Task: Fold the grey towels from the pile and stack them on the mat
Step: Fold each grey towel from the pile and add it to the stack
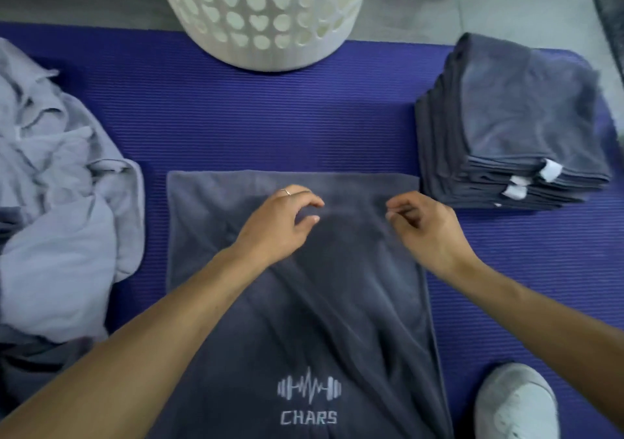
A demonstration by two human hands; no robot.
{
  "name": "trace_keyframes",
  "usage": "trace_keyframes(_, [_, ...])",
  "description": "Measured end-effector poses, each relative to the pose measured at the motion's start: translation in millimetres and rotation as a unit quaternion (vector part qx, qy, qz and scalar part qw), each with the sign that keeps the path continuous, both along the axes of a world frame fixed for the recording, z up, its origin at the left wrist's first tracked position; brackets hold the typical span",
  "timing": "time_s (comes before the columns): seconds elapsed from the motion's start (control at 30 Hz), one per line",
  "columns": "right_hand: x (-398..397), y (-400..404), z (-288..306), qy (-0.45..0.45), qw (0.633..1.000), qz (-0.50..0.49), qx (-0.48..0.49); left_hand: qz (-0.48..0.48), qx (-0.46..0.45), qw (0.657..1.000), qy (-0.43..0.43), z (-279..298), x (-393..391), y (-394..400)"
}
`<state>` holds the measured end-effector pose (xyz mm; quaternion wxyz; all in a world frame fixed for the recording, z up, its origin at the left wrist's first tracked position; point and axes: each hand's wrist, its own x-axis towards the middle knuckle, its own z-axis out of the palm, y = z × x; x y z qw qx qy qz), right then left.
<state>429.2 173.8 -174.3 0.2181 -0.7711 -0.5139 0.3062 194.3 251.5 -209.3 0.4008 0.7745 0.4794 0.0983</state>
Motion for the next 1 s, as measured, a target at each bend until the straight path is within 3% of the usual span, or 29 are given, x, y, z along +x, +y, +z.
trace_keyframes(0.17, [30,-8,-18,0.001,0.993,-0.114,0.029,-0.044,0.099,0.981,0.158,-10,43,-13])
trace_keyframes(0.3, [21,-7,-31,-0.022,0.997,-0.077,0.013,-0.047,0.138,0.966,0.211,-18,45,-24])
trace_keyframes(0.47, [26,6,-29,0.033,0.995,-0.026,-0.087,-0.064,0.135,0.958,0.243,-17,46,-24])
trace_keyframes(0.67, [33,-4,-27,0.122,0.99,-0.014,-0.073,-0.057,0.14,0.957,0.249,-19,46,-26])
trace_keyframes(0.8, [36,-26,-11,0.069,0.995,0.041,-0.058,-0.06,0.115,0.959,0.252,-14,50,-37])
trace_keyframes(0.9, [36,-42,24,0.029,0.992,0.078,-0.097,-0.034,0.039,0.981,0.189,9,46,-48])
trace_keyframes(1.0, [22,-66,70,0.014,0.99,0.097,-0.103,0.018,0.028,0.995,0.098,47,33,-75])
